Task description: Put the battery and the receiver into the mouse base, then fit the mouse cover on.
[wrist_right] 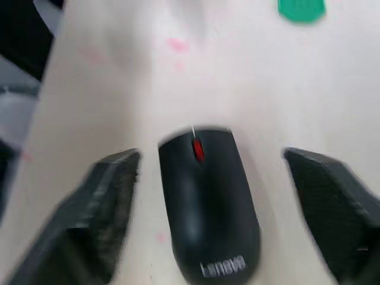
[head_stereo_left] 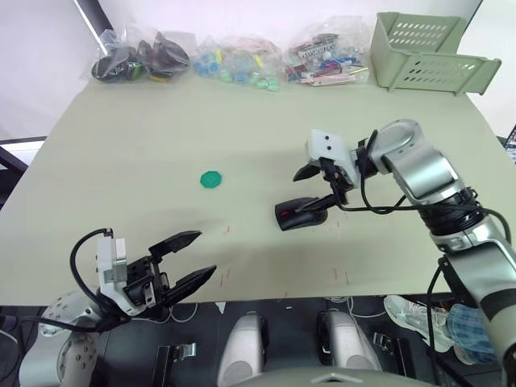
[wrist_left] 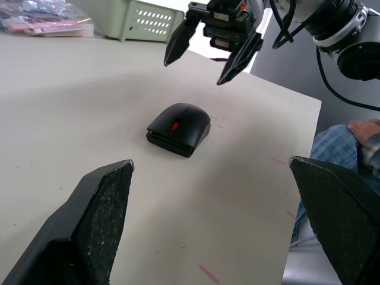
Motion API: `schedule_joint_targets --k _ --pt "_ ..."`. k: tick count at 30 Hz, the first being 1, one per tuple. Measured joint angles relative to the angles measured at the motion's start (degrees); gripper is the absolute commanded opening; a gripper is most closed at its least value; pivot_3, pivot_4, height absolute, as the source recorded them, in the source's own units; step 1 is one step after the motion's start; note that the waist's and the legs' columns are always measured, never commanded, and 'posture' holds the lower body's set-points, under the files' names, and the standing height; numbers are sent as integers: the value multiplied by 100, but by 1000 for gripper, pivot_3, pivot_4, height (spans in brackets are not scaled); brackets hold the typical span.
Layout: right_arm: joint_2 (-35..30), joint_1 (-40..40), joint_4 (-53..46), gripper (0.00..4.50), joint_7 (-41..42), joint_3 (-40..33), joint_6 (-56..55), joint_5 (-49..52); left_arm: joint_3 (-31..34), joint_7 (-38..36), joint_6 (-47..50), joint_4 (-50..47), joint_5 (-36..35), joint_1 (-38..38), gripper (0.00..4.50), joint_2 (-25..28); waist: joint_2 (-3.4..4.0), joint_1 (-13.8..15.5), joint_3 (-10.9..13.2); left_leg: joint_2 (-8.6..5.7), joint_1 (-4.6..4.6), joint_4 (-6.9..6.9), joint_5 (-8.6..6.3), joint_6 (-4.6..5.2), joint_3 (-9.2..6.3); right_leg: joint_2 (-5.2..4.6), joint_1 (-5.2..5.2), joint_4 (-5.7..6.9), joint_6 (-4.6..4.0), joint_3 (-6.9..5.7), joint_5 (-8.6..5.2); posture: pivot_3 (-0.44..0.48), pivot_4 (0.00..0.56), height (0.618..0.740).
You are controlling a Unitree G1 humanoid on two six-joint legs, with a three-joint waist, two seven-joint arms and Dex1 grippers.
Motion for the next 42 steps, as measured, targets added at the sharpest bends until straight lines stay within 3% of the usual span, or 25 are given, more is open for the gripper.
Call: schedule_joint_targets --k 6,24,27,42 --pt "285 360 -90 2761 -412 106 -222 106 -1 -6 1 122 1 -126 4500 48 0 3 0 -1 -1 0 0 0 2 0 0 -1 0 1 0 0 150 740" --pt "577 446 390 2761 -612 472 -804 63 -1 11 0 126 3 -114 4500 57 0 1 0 0 0 0 0 0 1 1 0 0 0 0 0 0 150 740" --pt "653 446 533 1932 -647 474 -850 30 -1 16 0 126 5 -112 4500 57 0 0 0 0 0 0 0 0 0 1 0 0 0 0 0 0 150 740" --pt "780 442 963 1932 -693 502 -1145 -145 -1 47 -1 119 8 -100 4500 56 0 0 0 0 0 0 0 0 1 1 0 0 0 0 0 0 150 740"
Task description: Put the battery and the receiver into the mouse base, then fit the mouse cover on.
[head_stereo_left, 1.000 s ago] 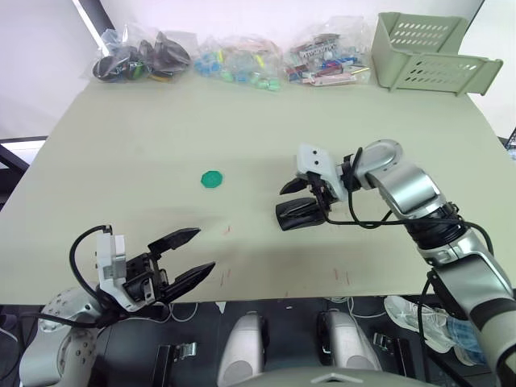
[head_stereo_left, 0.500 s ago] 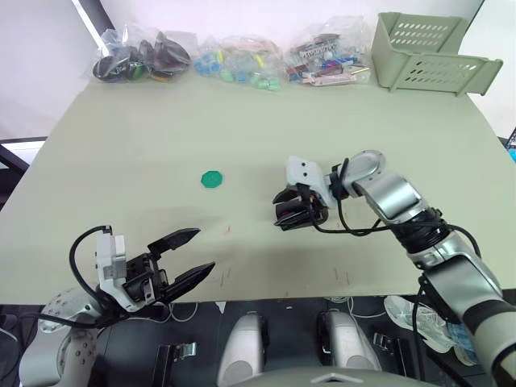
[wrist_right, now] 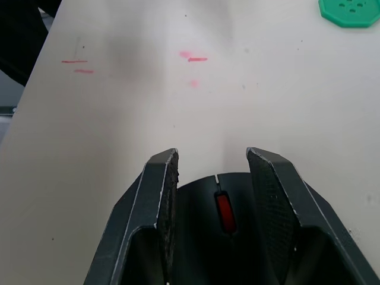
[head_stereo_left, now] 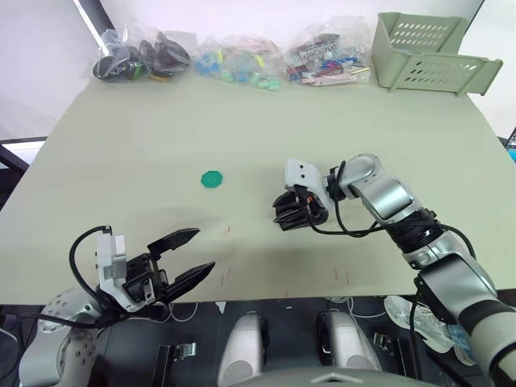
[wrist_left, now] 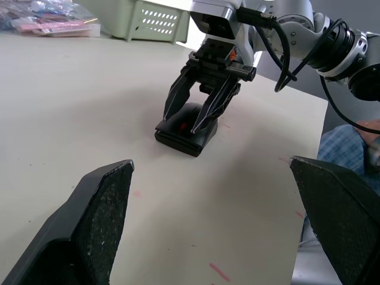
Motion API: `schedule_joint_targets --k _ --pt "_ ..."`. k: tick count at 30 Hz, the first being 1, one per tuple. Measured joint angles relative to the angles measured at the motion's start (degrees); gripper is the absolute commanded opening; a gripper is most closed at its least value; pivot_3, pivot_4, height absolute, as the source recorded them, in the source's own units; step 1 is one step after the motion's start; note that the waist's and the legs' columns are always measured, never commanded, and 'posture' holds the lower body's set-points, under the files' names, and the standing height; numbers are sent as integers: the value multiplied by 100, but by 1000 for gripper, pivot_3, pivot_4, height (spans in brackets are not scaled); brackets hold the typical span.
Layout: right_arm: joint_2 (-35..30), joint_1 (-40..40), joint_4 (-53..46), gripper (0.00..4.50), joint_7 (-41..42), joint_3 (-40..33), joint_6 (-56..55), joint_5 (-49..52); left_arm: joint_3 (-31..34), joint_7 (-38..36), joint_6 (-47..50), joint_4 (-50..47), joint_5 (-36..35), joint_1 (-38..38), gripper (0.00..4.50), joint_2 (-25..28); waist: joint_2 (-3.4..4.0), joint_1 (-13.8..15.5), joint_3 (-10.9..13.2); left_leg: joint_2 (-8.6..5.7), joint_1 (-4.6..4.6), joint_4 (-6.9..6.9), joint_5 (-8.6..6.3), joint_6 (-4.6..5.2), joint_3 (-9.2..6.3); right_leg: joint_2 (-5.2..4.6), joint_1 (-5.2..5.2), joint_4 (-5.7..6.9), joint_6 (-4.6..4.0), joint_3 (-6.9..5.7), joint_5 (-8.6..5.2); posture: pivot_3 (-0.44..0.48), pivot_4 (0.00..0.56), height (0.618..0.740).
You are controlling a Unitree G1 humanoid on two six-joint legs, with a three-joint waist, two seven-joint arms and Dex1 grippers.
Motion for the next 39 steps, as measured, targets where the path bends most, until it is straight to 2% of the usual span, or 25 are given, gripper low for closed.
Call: schedule_joint_targets --k 27,34,36,39 --pt "254 -192 1142 1932 96 148 -843 -427 -6 102 -10 -23 3 102 4500 -7 -28 127 -26 -2 24 0 0 0 -1 -5 22 -2 -7 -3 -4 0 150 740" --pt "261 211 689 1932 95 -663 -494 335 -7 124 -10 -161 -3 118 4500 -7 -17 119 -17 -2 0 0 0 -1 0 -3 3 -2 -3 -2 0 0 150 740" --pt "119 332 344 1932 -5 -1001 -421 547 -6 127 -10 -187 -7 125 4500 -8 -14 127 -14 -2 -2 -2 0 -1 0 -4 3 -5 -2 -3 0 0 150 740" --pt "-264 975 -406 1932 -150 -1765 -345 1071 -4 131 -7 -200 -8 160 4500 -13 -16 139 -15 -2 -1 -9 0 0 2 -5 10 -22 -2 -6 0 0 150 740"
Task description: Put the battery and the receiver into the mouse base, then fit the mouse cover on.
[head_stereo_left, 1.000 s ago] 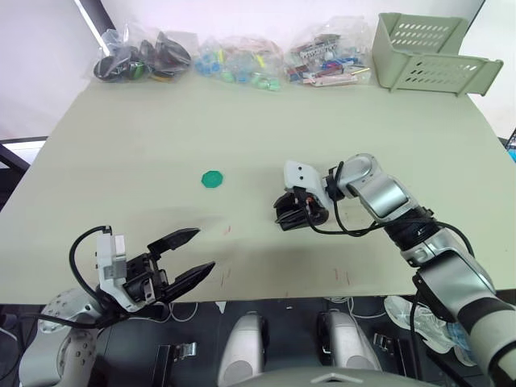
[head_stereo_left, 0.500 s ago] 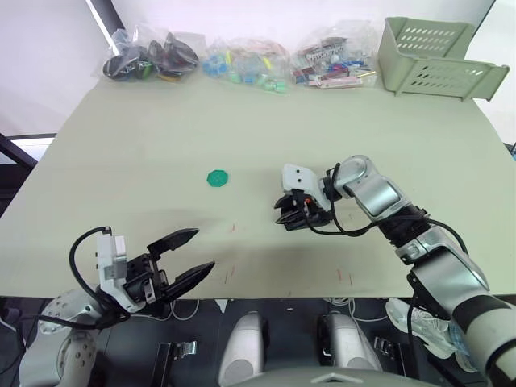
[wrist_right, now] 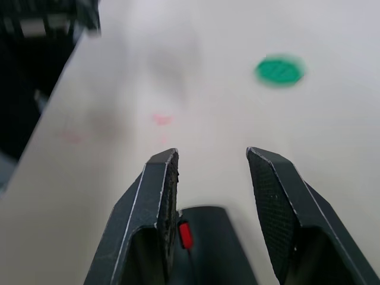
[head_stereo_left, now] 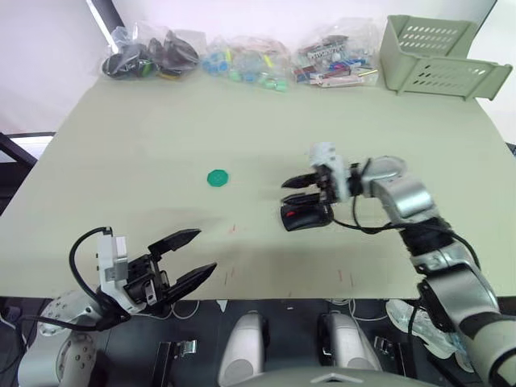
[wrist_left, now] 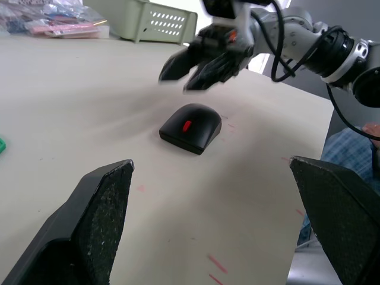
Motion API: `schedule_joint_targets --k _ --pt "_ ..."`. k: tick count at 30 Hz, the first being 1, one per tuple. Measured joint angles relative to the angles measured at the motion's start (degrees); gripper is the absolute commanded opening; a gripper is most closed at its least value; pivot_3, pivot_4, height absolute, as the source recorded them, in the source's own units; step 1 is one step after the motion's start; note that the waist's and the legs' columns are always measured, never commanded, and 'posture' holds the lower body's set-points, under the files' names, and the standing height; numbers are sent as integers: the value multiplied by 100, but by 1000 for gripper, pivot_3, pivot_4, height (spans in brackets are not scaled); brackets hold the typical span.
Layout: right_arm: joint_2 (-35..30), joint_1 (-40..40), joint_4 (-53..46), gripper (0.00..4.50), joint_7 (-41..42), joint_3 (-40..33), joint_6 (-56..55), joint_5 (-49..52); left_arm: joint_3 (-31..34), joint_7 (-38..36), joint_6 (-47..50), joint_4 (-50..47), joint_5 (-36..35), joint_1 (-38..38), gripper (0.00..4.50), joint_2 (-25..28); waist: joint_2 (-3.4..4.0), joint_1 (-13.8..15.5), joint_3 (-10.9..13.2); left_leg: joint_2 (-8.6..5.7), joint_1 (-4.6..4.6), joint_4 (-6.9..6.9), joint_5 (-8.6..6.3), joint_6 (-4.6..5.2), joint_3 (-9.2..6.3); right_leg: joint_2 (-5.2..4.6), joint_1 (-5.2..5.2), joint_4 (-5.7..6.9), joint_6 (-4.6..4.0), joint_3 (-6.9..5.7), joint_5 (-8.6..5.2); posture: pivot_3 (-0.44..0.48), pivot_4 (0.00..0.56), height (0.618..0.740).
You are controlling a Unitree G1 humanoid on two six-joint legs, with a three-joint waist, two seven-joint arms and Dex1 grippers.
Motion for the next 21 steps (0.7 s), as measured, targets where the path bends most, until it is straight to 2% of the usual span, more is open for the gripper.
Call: schedule_joint_targets --k 9,14,16,21 --pt "-210 1311 -866 1932 -687 -626 229 526 -60 -26 38 36 2 -321 4500 21 2 -26 2 6 9 -6 1 0 -1 10 -3 10 0 5 -1 0 150 740" --pt "-14 1583 -838 1932 -937 -652 50 552 -78 -51 76 89 4 -428 4500 61 1 -19 1 6 8 -6 1 0 -1 11 -5 10 0 7 -1 0 150 740" --pt "263 1791 -542 1932 -1263 -646 -306 486 -89 -79 93 187 4 -559 4500 112 0 -18 1 6 8 -6 1 0 2 11 -4 8 0 10 0 0 150 740" --pt "537 1943 -248 1932 -1483 -542 -830 357 -89 -79 174 207 3 -609 4500 174 -2 -27 0 8 11 -6 1 0 2 14 -4 10 0 13 0 0 150 740"
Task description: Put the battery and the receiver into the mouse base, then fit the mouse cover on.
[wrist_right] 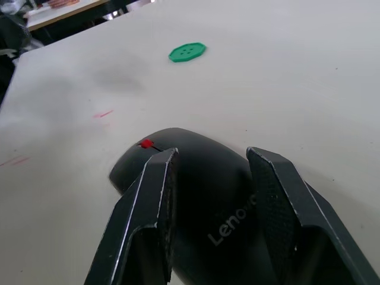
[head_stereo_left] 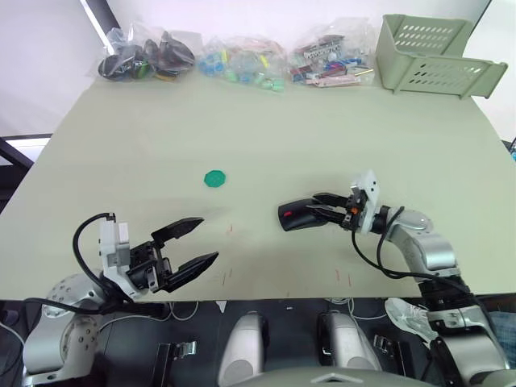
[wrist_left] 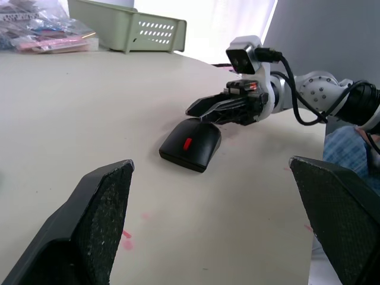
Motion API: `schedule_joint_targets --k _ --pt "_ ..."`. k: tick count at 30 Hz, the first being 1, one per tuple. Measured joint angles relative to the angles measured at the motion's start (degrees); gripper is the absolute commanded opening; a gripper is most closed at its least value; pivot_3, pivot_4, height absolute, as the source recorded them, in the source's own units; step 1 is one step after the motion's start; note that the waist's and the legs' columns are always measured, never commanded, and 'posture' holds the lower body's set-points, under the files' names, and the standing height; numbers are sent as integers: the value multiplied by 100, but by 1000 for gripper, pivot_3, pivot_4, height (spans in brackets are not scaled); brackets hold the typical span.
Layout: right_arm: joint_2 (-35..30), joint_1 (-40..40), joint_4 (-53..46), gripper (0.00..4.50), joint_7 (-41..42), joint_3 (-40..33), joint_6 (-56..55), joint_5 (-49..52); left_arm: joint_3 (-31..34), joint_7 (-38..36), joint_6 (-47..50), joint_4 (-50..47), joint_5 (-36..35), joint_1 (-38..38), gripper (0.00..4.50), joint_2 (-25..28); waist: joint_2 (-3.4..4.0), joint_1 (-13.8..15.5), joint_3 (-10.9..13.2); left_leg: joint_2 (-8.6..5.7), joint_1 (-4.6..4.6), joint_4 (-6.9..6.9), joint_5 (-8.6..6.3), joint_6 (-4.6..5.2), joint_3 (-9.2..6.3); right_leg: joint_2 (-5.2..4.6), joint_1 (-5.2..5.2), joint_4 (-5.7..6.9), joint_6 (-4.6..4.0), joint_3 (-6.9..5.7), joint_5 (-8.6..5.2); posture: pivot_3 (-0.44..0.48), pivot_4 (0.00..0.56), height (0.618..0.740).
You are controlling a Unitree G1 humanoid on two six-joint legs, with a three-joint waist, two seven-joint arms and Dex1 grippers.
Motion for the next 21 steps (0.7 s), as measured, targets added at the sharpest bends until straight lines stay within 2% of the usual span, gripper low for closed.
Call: schedule_joint_targets --k 9,11,14,17,19,21 --pt "56 187 213 1932 -62 39 -603 -15 0 33 65 -1 -2 26 4500 15 -11 -6 -7 27 44 -1 0 -1 12 24 25 8 -26 16 -9 0 150 740" --pt "103 442 6 1932 -208 -136 -598 213 42 342 176 -8 -45 24 4500 -130 -5 2 -3 40 53 -2 0 -1 28 31 23 13 -30 30 -7 0 150 740" --pt "-215 801 -623 1932 -262 -415 -388 460 95 897 399 -33 -108 46 4500 -251 -2 33 0 39 49 -5 0 -1 44 28 20 8 -31 39 -6 0 150 740" --pt "-603 1301 -1245 2755 -291 -875 -190 807 214 1325 529 -71 -111 146 4500 -338 -13 42 -4 38 48 -23 -1 -1 56 26 20 -13 -14 45 5 0 150 740" --pt "-948 1735 -1607 3780 -256 -1084 -136 905 284 1551 566 -170 -105 224 4500 -338 -15 38 -4 38 52 -41 -1 -1 62 27 18 -26 -16 48 4 0 150 740" --pt "-1252 2103 -1814 4480 -202 -1228 -135 910 314 1705 591 -237 -99 341 4500 -339 -16 36 -5 37 60 -53 -1 -1 67 28 19 -33 -17 52 3 0 150 740"
